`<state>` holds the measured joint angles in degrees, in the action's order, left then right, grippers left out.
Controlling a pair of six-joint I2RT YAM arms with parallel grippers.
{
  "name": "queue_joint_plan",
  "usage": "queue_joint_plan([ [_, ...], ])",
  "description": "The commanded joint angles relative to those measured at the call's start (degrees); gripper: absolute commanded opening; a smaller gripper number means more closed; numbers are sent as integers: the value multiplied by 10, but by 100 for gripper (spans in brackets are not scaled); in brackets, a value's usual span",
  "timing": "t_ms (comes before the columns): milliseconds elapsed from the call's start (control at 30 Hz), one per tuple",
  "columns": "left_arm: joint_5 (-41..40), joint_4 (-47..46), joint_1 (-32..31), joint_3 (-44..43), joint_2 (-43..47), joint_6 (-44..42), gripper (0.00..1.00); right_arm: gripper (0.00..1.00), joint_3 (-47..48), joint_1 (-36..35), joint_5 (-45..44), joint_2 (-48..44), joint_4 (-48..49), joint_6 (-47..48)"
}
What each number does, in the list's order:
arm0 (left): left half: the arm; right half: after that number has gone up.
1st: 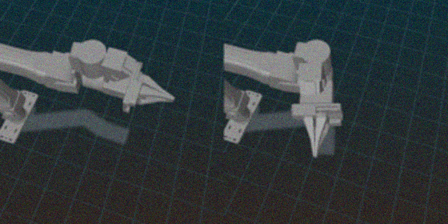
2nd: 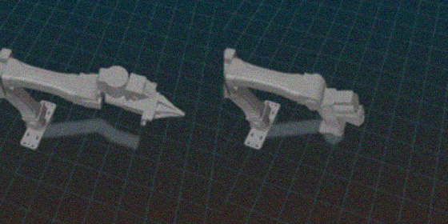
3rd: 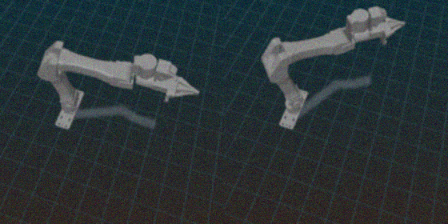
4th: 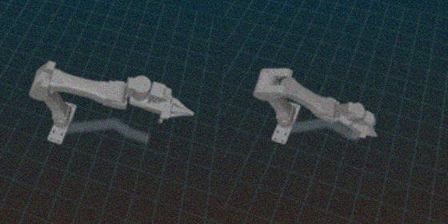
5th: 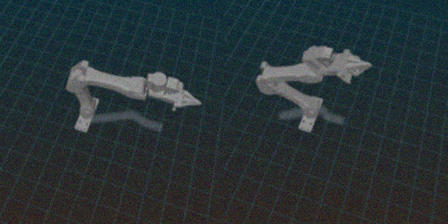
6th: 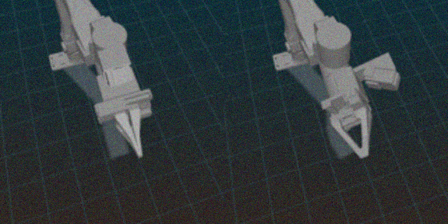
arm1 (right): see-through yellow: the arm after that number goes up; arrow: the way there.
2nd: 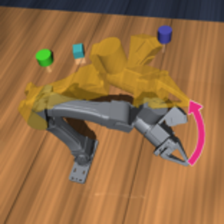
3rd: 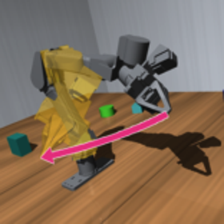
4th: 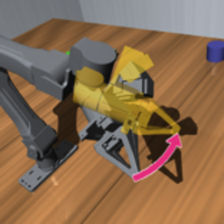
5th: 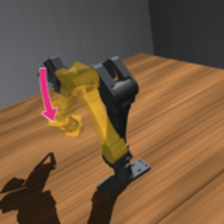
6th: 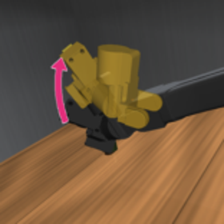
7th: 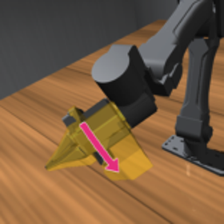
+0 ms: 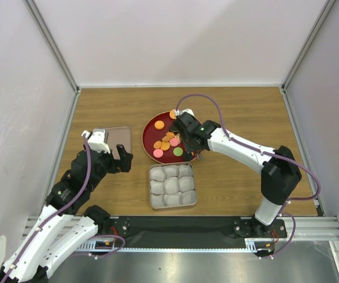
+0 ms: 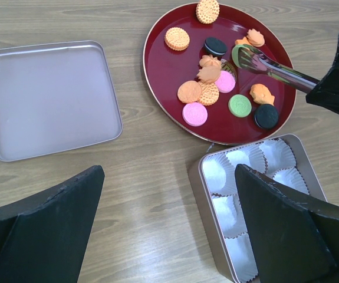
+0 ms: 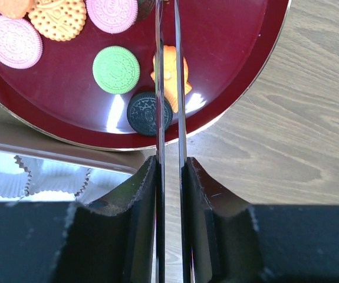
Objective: Pack the cookies
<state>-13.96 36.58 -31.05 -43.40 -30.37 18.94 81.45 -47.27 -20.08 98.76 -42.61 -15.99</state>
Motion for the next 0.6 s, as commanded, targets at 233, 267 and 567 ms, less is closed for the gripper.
queue_joint_plan([
  [233, 2, -14, 1, -5, 0, -7, 100, 8, -1, 12, 105, -141, -48, 0],
  [267, 3, -13, 1, -5, -1, -7, 100, 6, -5, 12, 116, -153, -52, -2],
  [567, 12, -16, 1, -5, -7, -9, 100, 5, -50, -36, 252, -234, -101, -10],
])
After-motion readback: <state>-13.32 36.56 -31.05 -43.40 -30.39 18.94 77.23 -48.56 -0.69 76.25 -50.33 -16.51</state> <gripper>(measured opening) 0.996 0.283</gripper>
